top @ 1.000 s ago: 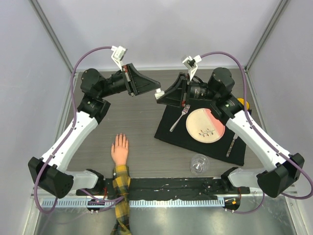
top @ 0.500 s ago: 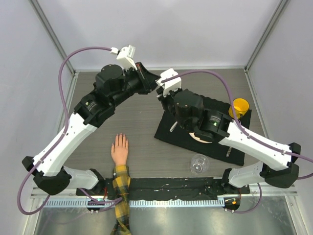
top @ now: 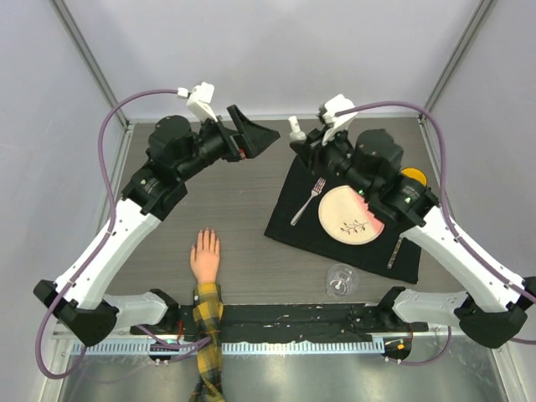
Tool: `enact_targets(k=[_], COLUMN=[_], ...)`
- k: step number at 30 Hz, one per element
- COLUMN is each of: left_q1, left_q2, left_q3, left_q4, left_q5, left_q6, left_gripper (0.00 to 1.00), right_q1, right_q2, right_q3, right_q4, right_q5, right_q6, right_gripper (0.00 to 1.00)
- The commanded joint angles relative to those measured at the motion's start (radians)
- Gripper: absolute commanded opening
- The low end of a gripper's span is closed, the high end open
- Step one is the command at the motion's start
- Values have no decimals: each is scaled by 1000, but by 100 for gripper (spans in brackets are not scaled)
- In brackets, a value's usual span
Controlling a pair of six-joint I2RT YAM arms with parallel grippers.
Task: Paint the nails
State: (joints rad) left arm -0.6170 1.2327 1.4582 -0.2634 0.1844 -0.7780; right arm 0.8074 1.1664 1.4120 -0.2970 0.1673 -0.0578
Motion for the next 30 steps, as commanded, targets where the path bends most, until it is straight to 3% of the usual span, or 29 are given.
enact_targets(k=[1, 3, 6, 7, 10, 12, 16, 26, 30], left_q1=[98, 152, 184, 183, 184, 184, 180, 132, 129], left_q2=[-56, -47, -4, 11, 77, 109, 137, 163, 165], left_q3=[-47, -76, -108, -105, -87, -78, -41, -25, -24], left_q4=[234, 369, 547, 590, 714, 779, 802, 845, 846], left_q5=[245, 369, 478, 544, 631, 651, 688, 751, 748], left_q6=[-65, -171, -306, -332, -436, -461, -468, -474, -469], left_gripper=[100, 98, 82, 74, 68, 64, 40, 60, 53], right_q1=[-157, -229, -295, -307, -335, -340, -338, -338, -340], right_q2=[-14, 6, 19, 15, 22, 33, 55, 69, 64], right_q3=[10, 21, -10, -25, -82, -114, -122, -113, -117], right_q4=[61, 78, 188, 282, 466, 536, 570, 561, 546], right_q5=[-492, -694, -878, -912, -1017, -1052, -1072, -1068, -1059], right_q6=[165, 220, 384, 482, 613, 711, 756, 759, 742], right_gripper=[0, 0, 0, 0, 0, 0, 0, 0, 0])
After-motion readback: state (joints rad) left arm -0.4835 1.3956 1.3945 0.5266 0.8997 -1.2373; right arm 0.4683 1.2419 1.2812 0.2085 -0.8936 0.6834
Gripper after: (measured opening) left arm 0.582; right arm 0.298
